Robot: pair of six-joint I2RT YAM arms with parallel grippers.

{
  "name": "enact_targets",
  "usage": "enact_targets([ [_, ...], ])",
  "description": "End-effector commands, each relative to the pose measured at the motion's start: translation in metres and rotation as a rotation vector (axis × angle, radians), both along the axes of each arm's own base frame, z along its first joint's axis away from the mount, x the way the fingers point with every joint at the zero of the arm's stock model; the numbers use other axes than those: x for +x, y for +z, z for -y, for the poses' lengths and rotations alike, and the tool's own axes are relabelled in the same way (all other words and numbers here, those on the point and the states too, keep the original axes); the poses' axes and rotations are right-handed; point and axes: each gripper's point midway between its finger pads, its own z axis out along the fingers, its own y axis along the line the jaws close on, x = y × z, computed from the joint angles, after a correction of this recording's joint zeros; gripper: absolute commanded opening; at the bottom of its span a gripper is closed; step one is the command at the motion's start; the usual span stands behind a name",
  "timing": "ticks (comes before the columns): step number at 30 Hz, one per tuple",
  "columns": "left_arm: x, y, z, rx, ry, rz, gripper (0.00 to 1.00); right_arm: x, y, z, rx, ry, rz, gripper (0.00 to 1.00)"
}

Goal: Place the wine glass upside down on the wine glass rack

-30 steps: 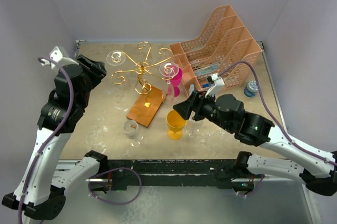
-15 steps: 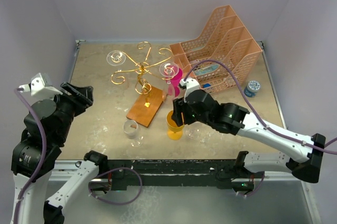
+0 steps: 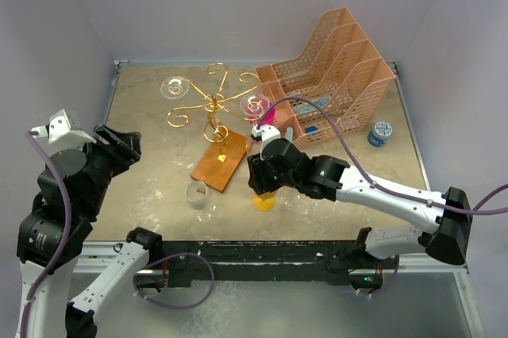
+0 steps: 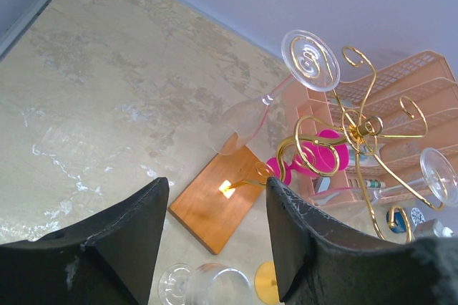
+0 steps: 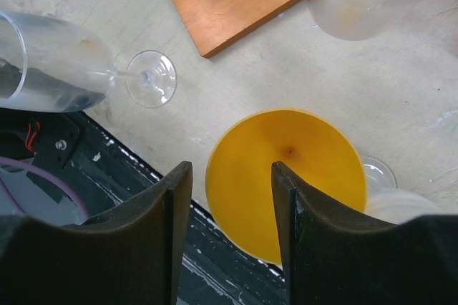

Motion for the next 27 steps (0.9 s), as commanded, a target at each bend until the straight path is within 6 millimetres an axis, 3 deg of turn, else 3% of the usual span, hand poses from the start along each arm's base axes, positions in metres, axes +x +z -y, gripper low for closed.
enact_targets([
  [1, 0.001, 0.01, 0.0, 0.013, -0.006, 0.023, 0.54, -0.006, 0.001, -0.011, 0.042, 0.048, 0.006, 0.5],
  [7, 0.003, 0.008, 0.001, 0.006, -0.007, 0.021, 0.54, -0.009, -0.016, -0.006, 0.002, 0.035, 0.001, 0.43],
  [15, 0.003, 0.019, 0.004, -0.012, -0.021, 0.046, 0.54, -0.012, -0.015, -0.007, -0.024, 0.085, 0.045, 0.19],
  [20, 0.001, 0.028, 0.003, -0.019, -0.021, 0.066, 0.54, -0.015, 0.003, -0.007, 0.004, 0.113, 0.069, 0.0],
  [27, -0.001, 0.041, 0.012, -0.006, -0.083, 0.113, 0.54, -0.026, 0.046, -0.003, 0.124, 0.159, 0.114, 0.0],
])
